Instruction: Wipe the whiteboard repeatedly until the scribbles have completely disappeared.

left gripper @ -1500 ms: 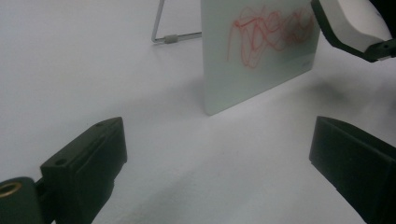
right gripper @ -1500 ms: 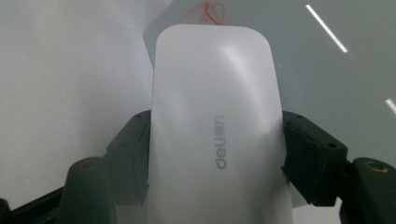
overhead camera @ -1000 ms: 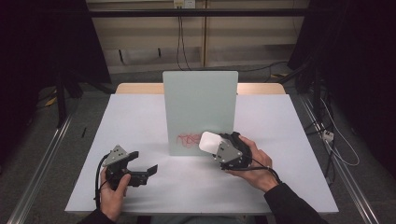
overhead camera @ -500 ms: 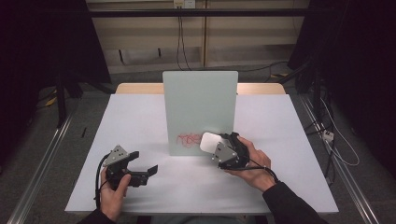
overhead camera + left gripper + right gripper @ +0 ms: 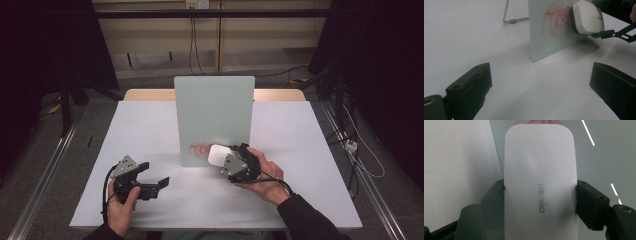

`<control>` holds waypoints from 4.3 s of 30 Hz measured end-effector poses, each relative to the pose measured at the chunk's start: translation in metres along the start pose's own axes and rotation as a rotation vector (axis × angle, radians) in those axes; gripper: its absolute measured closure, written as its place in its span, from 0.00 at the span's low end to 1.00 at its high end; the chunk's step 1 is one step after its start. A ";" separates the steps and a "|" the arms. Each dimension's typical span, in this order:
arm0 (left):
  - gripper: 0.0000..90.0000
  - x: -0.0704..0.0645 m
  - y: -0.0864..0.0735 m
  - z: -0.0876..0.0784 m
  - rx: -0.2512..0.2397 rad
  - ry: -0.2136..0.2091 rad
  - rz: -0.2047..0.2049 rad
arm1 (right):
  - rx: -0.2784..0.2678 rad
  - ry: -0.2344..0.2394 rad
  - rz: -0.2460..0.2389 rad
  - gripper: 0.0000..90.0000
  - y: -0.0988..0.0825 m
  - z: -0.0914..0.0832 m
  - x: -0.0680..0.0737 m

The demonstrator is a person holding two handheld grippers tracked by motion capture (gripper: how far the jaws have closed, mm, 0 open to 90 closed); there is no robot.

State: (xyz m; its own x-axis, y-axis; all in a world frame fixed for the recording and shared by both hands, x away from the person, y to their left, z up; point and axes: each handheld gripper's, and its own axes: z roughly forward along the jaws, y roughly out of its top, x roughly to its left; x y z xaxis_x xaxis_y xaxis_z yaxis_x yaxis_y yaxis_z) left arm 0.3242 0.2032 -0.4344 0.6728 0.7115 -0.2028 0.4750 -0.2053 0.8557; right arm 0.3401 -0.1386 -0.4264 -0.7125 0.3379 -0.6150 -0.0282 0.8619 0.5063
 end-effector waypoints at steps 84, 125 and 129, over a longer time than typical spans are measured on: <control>0.04 0.001 0.000 -0.001 0.001 -0.002 -0.002 | -0.102 0.002 0.004 0.35 0.057 0.019 -0.011; 0.04 0.001 0.000 -0.002 -0.005 0.002 -0.005 | -0.079 0.049 -0.009 0.35 0.056 0.033 0.013; 0.04 0.001 0.000 -0.002 -0.006 0.003 -0.004 | -0.060 0.095 -0.028 0.35 0.055 0.039 0.024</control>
State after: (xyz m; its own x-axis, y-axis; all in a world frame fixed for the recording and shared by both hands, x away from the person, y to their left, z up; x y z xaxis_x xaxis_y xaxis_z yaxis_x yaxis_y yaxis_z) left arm 0.3240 0.2055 -0.4337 0.6689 0.7145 -0.2049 0.4746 -0.1984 0.8575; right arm 0.3486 -0.0680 -0.4367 -0.7737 0.2744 -0.5710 -0.0892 0.8452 0.5270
